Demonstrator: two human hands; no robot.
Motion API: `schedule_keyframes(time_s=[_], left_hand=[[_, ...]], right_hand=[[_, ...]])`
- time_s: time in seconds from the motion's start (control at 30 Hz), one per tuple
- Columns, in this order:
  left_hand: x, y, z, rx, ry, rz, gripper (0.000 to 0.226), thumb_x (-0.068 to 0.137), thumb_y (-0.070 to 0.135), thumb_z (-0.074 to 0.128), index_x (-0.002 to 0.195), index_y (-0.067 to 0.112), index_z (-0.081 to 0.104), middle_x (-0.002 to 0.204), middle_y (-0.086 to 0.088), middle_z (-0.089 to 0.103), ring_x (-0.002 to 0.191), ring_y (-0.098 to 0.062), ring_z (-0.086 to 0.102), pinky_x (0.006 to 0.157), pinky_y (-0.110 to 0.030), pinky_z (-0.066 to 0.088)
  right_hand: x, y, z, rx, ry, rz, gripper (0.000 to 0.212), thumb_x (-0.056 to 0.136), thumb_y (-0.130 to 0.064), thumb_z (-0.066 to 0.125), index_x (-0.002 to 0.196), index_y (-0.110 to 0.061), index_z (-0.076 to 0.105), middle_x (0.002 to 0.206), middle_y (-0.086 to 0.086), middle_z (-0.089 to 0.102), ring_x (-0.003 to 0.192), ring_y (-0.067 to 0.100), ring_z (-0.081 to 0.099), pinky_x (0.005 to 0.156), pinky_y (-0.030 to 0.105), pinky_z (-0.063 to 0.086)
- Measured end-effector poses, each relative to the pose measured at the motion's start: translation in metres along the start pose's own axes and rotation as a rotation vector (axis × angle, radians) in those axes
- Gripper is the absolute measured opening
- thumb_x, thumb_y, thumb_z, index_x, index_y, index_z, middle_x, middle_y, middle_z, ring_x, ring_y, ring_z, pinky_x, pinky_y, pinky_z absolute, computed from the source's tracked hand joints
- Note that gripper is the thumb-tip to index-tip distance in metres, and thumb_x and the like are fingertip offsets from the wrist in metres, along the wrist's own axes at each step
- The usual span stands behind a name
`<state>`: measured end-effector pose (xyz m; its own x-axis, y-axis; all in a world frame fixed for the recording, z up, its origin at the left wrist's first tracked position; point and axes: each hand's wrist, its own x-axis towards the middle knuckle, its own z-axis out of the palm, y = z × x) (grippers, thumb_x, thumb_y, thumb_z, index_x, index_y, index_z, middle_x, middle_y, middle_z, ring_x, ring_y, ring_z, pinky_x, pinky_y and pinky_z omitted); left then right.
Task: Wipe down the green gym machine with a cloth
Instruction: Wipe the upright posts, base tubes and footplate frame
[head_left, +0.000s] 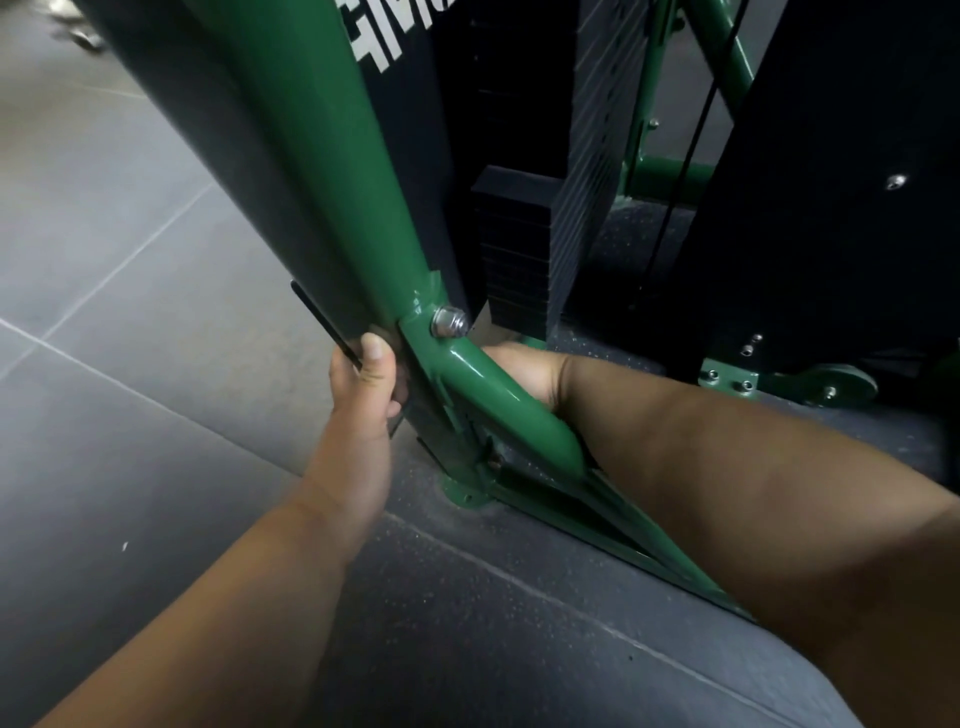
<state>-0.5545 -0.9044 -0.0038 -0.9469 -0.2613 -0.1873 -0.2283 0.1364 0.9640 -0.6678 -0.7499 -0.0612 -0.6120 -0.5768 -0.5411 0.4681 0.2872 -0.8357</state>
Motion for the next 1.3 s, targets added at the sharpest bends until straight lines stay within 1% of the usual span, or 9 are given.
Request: schedule_keyframes(time_s=[0.13,0.27,0.37,0.47,0.63,0.8,1.03,1.13,1.3], left_hand=[[0.005,-0.002,-0.001,0.005,-0.043,0.038,0.054,0.084,0.079,0.029,0.124,0.047,0.045,0.091,0.051,0.057,0.108,0.000,0.060,0.075,-0.002,0.046],[0.010,-0.003,-0.002,-0.035,-0.034,0.122,0.102,0.069,0.102,0.043,0.132,0.021,0.043,0.098,0.014,0.051,0.087,-0.001,0.051,0.089,-0.026,0.049],[0.012,-0.006,-0.005,-0.042,-0.041,0.115,0.122,0.064,0.105,0.044,0.143,0.013,0.042,0.102,0.011,0.052,0.095,-0.006,0.052,0.099,-0.039,0.047],[0.015,-0.012,-0.006,-0.005,-0.038,0.120,0.097,0.075,0.089,0.037,0.149,0.026,0.038,0.106,0.041,0.061,0.101,0.013,0.060,0.104,-0.038,0.049],[0.014,-0.008,-0.003,0.008,-0.042,0.097,0.103,0.080,0.092,0.039,0.154,0.022,0.030,0.106,0.056,0.056,0.102,0.025,0.057,0.103,-0.027,0.051],[0.010,-0.005,-0.006,-0.015,-0.050,0.050,0.105,0.078,0.095,0.042,0.156,0.025,0.031,0.135,0.024,0.059,0.122,0.011,0.056,0.114,-0.044,0.045],[0.014,-0.017,-0.012,-0.025,-0.036,0.003,0.107,0.066,0.106,0.044,0.148,0.037,0.037,0.150,-0.011,0.050,0.140,-0.034,0.049,0.115,-0.067,0.038],[0.015,-0.018,-0.012,-0.031,-0.043,-0.011,0.110,0.065,0.106,0.045,0.151,0.040,0.034,0.152,-0.010,0.050,0.141,-0.035,0.048,0.116,-0.067,0.037],[0.013,-0.013,-0.013,-0.075,-0.099,-0.047,0.112,0.058,0.108,0.047,0.153,0.053,0.025,0.150,0.022,0.050,0.138,-0.007,0.048,0.121,-0.051,0.033]], right_hand=[[0.001,-0.008,-0.004,0.280,-0.127,-0.032,0.027,0.085,-0.027,0.070,0.087,-0.003,0.081,0.084,0.014,0.076,0.071,0.024,0.072,0.078,0.036,0.059],[0.009,-0.005,0.002,0.068,-0.058,-0.024,0.027,0.104,-0.027,0.058,0.093,-0.017,0.080,0.093,0.012,0.073,0.084,0.027,0.068,0.086,0.044,0.056],[0.006,-0.006,0.005,-0.139,-0.061,0.045,0.015,0.105,-0.028,0.060,0.112,-0.023,0.072,0.111,0.008,0.072,0.103,0.027,0.067,0.104,0.047,0.054],[-0.015,-0.024,0.003,-0.010,0.042,-0.088,0.023,0.102,-0.027,0.062,0.102,-0.008,0.077,0.099,0.012,0.076,0.084,0.024,0.071,0.086,0.036,0.059],[-0.024,-0.035,0.005,0.252,0.030,-0.160,0.047,0.092,-0.031,0.070,0.115,0.010,0.072,0.114,0.029,0.072,0.098,0.038,0.070,0.099,0.055,0.055],[-0.027,-0.033,0.015,0.193,0.084,-0.063,0.034,0.098,-0.032,0.064,0.096,-0.002,0.081,0.096,0.020,0.076,0.083,0.031,0.071,0.091,0.047,0.057],[-0.074,-0.081,0.032,0.312,0.111,-0.467,0.025,0.107,-0.017,0.052,0.110,-0.008,0.075,0.103,0.008,0.079,0.096,0.017,0.075,0.093,0.032,0.060],[-0.081,-0.069,0.046,0.331,0.118,-0.572,0.033,0.112,-0.020,0.046,0.138,-0.011,0.063,0.132,0.010,0.071,0.127,0.026,0.066,0.116,0.046,0.046],[-0.090,-0.047,0.055,0.256,0.283,-0.655,0.036,0.113,-0.018,0.045,0.144,-0.005,0.057,0.136,0.015,0.068,0.131,0.033,0.062,0.116,0.049,0.045]])
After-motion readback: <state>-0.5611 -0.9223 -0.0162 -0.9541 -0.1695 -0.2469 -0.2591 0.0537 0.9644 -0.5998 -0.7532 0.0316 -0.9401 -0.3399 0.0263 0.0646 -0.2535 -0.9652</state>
